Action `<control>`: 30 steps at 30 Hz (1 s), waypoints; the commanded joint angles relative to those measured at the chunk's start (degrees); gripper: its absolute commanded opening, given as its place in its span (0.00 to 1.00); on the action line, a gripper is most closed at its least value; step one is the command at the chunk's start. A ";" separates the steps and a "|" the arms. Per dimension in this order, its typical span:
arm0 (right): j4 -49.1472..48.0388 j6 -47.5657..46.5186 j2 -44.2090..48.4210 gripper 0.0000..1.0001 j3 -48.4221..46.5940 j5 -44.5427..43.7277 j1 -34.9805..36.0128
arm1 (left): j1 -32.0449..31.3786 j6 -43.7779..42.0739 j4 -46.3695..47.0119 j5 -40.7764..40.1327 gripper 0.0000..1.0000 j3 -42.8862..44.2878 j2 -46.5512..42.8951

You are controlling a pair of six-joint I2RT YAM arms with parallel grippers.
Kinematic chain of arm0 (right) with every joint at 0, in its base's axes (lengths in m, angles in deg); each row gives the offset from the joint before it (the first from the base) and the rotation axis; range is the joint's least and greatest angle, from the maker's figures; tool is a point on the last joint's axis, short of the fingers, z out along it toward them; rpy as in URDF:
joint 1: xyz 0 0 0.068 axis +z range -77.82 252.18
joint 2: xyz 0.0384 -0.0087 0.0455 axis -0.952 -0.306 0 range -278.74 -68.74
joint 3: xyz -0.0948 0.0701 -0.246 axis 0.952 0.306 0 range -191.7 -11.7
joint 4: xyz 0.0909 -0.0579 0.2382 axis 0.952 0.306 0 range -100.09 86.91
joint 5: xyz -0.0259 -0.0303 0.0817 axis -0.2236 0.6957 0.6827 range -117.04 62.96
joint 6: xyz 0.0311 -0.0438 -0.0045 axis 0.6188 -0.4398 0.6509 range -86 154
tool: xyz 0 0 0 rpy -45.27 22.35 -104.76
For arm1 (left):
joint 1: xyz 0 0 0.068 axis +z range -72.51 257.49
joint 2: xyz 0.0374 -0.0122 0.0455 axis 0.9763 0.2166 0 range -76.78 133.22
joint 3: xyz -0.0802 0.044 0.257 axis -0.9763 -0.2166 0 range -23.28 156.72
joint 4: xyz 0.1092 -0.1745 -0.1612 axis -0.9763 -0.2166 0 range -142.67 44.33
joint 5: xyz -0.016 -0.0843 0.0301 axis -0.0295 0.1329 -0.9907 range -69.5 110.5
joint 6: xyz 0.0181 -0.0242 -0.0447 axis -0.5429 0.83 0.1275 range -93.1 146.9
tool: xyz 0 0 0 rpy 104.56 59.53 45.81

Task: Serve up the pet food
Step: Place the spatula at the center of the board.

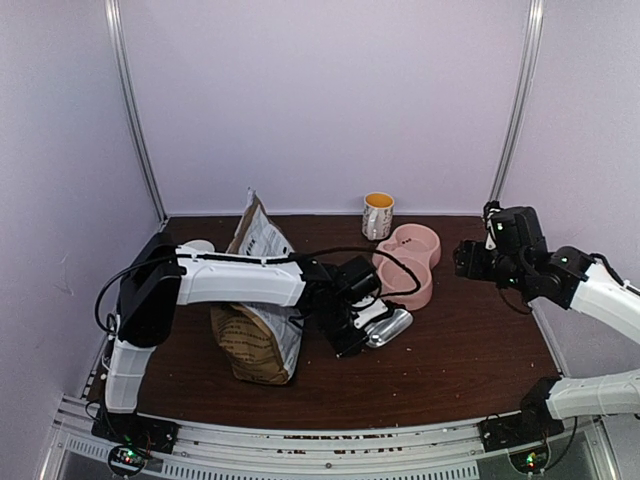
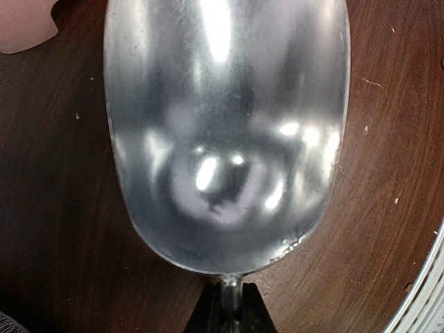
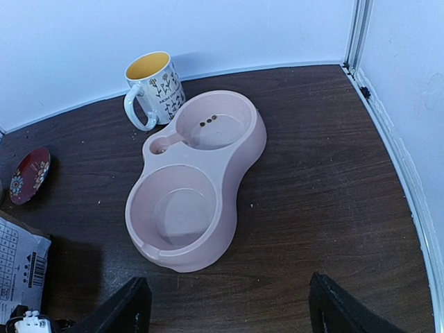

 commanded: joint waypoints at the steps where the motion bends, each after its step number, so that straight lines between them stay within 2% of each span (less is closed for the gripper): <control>1: -1.93 0.93 -1.88 0.80 -0.68 1.44 -0.32 | 0.02 -2.16 3.49 2.54 0.00 -0.16 1.91; 8: -3.29 0.97 -5.04 0.80 -1.56 2.88 -0.32 | 0.11 -2.64 4.03 3.74 0.03 0.39 4.30; 19: -4.43 0.57 -7.98 0.80 -2.37 4.32 -0.32 | 0.24 -3.40 4.30 5.56 0.16 1.97 6.71; 22: -4.31 0.26 -8.51 0.80 -3.13 4.26 -0.30 | 0.28 -3.31 4.28 5.21 0.26 1.84 6.22; 26: -3.84 -0.11 -8.76 0.80 -4.11 4.32 -0.32 | 0.84 -2.36 5.99 6.03 0.50 -0.39 3.45; 30: -3.52 -0.10 -8.81 0.80 -4.71 4.31 -0.32 | 0.90 -2.34 7.08 7.83 0.60 -1.70 0.99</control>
